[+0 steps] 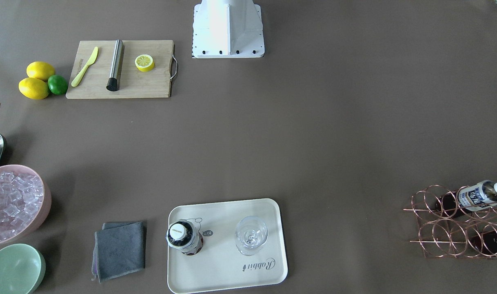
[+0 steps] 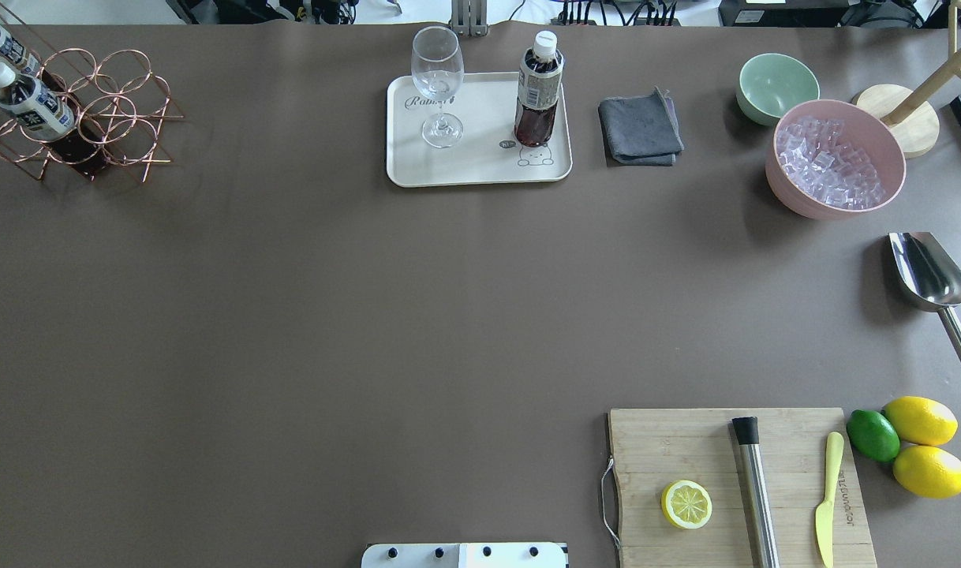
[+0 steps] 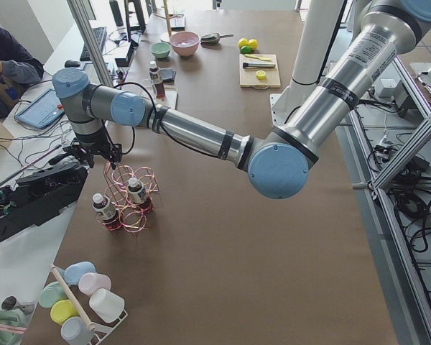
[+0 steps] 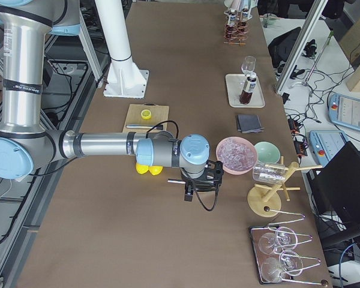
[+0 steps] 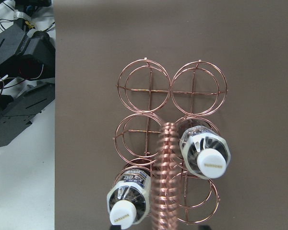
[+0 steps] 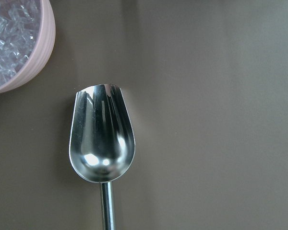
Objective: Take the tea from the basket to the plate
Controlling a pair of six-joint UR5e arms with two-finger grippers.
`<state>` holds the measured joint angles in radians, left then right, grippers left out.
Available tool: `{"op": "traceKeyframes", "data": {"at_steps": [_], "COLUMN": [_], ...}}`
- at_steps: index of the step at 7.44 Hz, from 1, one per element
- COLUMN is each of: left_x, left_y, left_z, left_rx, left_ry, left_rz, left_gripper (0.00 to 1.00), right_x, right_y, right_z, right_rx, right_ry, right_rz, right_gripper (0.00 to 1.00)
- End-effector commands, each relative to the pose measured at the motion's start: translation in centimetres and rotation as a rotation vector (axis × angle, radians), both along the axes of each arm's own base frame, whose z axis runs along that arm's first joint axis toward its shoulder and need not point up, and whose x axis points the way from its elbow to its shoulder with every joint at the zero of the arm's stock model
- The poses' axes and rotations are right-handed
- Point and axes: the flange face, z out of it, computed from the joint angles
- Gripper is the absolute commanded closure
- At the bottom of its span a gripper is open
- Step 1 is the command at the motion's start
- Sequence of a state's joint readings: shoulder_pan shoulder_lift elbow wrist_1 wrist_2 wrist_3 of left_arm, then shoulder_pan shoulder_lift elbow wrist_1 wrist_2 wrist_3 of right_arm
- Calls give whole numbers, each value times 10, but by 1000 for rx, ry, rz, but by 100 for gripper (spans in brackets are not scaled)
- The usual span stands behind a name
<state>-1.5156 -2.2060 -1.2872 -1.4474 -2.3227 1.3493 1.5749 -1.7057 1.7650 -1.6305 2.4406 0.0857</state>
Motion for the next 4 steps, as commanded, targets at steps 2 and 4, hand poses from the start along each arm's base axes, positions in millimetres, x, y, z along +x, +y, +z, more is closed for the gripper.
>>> {"op": "traceKeyframes", "data": {"at_steps": [2, 4], "left_x": [-45, -102], "left_y": [19, 96], "left_z": [18, 94], "left_rx": [-117, -272], "left_ry": [94, 247], "left_rz": [-110, -242], "left_gripper": [1, 1], "right_x": [0, 0], "right_y": [1, 0], "right_z": [0, 0], "right_rx": [6, 4], "right_ry": [0, 0], "right_rz": [-4, -2], "right_gripper": [0, 0]}}
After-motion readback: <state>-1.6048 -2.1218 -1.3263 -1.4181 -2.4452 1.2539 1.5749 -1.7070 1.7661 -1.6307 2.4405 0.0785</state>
